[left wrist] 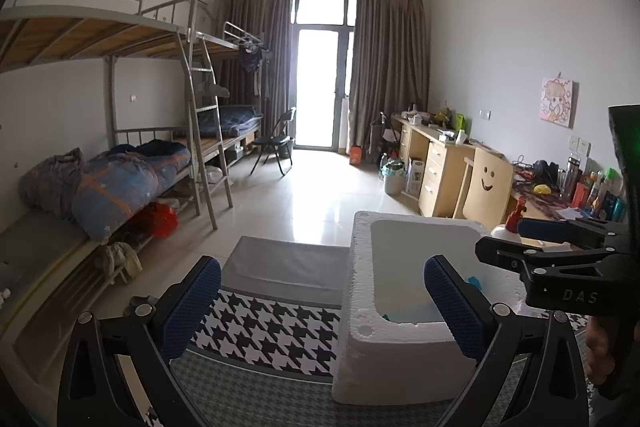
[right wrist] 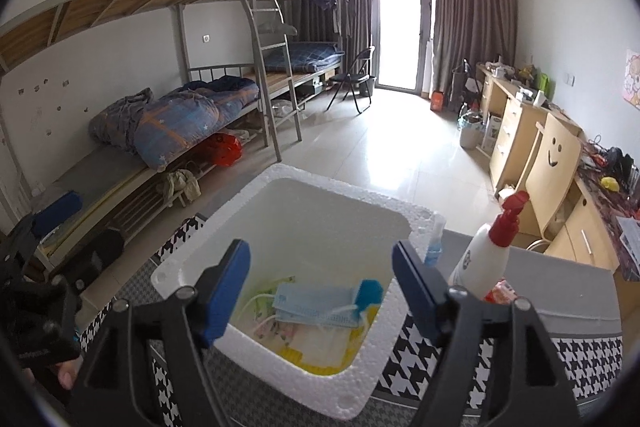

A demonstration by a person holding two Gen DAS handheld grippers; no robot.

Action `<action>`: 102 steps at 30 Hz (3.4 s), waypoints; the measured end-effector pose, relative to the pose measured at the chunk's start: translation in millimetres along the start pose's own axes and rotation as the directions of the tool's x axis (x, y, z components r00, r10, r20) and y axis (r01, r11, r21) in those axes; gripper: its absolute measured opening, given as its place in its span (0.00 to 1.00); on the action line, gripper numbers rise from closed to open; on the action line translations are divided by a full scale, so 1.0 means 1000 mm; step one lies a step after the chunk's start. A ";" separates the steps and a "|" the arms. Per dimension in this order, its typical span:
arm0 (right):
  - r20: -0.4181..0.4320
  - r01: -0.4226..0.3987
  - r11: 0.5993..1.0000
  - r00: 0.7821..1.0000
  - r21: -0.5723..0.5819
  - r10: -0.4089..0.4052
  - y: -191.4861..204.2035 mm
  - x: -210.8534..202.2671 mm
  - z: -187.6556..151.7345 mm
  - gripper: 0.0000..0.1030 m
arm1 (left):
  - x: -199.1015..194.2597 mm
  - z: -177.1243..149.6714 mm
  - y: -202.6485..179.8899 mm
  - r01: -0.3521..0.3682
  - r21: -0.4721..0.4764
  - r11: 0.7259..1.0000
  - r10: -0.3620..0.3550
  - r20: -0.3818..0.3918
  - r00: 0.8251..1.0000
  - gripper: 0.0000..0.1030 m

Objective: Organize soft objects

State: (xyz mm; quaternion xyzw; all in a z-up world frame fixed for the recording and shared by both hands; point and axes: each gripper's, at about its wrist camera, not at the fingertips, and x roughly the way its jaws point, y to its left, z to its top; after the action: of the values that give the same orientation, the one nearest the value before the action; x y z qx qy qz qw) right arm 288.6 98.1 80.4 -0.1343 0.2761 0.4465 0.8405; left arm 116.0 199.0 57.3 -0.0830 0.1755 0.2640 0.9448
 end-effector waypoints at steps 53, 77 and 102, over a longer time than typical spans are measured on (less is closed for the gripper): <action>0.235 0.126 0.992 0.964 0.004 -0.124 -0.019 -0.136 -0.066 0.91 | -0.068 -0.019 -0.075 0.166 0.114 0.980 -0.172 0.041 0.984 0.99; 0.239 0.251 0.961 0.932 0.117 -0.273 -0.039 -0.178 -0.114 0.91 | -0.087 -0.048 -0.118 0.377 0.164 0.912 -0.377 -0.032 0.926 0.99; 0.218 0.327 0.920 0.902 0.214 -0.372 -0.057 -0.207 -0.159 0.91 | -0.095 -0.072 -0.151 0.485 0.192 0.853 -0.481 -0.072 0.874 0.99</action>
State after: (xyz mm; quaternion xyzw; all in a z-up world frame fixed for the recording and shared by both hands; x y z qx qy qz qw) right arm 188.1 -149.3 70.8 -0.0502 0.1750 0.2758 0.9438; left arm 99.3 8.6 36.0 -0.0299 0.1852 -0.0019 0.9822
